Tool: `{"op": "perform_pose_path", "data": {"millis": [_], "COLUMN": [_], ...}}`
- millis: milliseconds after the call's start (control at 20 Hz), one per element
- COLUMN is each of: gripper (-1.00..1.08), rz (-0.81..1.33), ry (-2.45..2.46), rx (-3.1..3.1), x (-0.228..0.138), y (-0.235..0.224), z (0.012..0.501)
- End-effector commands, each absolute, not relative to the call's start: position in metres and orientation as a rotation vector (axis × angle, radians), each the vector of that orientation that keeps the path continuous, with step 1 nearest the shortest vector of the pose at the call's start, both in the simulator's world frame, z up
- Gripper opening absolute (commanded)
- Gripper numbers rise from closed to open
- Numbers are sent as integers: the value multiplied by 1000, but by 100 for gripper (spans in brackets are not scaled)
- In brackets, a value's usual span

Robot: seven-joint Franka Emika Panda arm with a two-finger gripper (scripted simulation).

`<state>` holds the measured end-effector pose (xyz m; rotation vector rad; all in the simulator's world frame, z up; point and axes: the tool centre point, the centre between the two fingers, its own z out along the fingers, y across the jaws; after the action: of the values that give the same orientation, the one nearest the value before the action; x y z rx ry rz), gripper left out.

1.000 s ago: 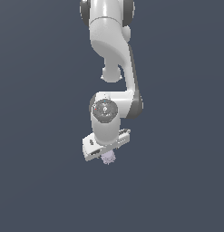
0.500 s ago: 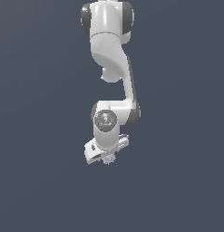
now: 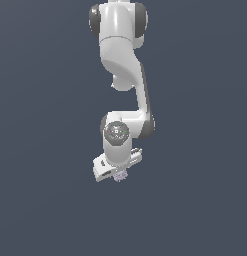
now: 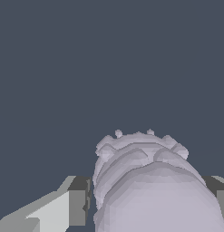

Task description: Pick up the object and move it to a goal position.

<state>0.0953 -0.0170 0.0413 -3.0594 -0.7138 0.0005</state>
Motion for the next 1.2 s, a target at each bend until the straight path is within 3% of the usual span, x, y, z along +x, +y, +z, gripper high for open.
{"op": "perform_pose_path", "data": {"millis": [0,600,1150], "gripper": [-100,-100,-100], "rz": [0,0,0], "ry": [-714,-714,-714], "rx": [-3059,-3059,-3059], "x": [95,88,59], "y": [-17,-27,-72], "z": [41,59,135]}}
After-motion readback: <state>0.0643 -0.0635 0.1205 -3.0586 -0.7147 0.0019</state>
